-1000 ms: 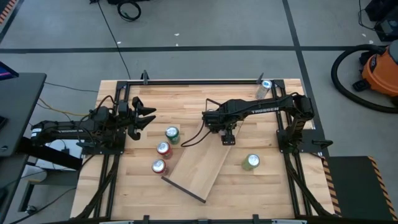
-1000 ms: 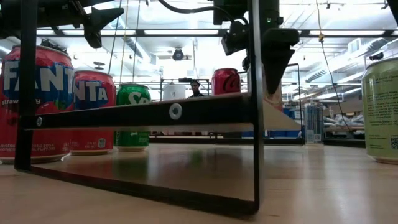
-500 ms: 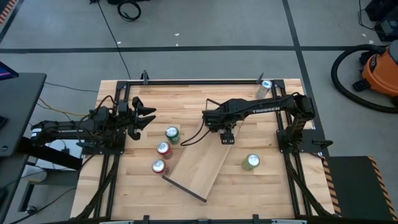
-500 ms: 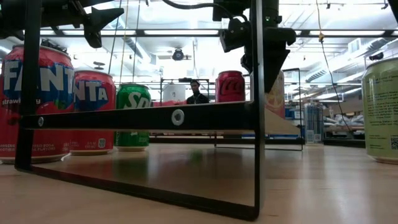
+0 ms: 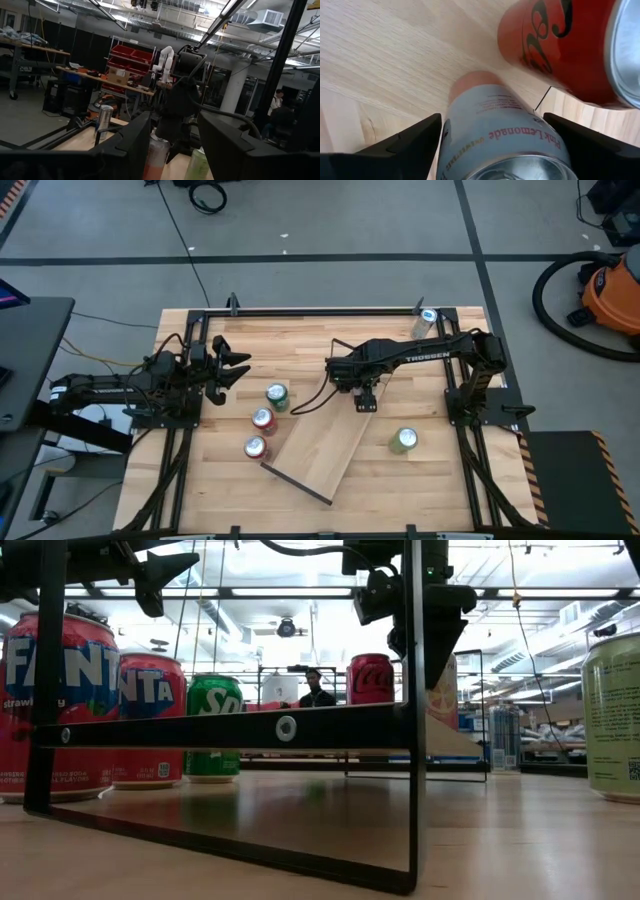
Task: Place canned beverage on shelf
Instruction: Put the white-orange soda can on the shelf
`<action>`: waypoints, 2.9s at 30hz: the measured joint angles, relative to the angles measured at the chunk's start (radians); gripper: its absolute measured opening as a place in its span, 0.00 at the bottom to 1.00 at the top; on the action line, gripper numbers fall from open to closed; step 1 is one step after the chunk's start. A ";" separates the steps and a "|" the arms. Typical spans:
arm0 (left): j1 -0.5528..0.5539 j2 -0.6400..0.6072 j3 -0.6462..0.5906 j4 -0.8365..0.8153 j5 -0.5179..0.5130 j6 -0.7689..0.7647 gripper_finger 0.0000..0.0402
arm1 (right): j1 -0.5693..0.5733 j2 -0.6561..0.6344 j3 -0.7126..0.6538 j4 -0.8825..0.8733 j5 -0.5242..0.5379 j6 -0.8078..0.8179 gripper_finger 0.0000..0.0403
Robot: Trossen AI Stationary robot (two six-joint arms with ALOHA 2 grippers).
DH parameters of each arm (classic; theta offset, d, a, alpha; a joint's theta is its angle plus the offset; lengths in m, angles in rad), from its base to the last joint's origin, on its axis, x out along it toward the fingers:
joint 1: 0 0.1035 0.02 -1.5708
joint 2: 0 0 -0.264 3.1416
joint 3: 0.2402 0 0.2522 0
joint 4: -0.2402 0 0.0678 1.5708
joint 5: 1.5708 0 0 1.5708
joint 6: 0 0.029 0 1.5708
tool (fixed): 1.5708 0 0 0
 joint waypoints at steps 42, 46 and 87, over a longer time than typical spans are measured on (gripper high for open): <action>0.000 0.000 0.000 -0.005 0.000 0.001 0.44 | 0.058 0.002 0.048 -0.053 0.023 -0.786 0.86; 0.000 0.000 0.000 -0.007 0.000 0.001 0.44 | 0.060 0.002 0.048 -0.053 0.024 -0.890 0.86; 0.000 0.000 0.000 -0.008 0.000 0.043 0.44 | 0.048 0.002 0.048 -0.068 0.056 -1.160 0.86</action>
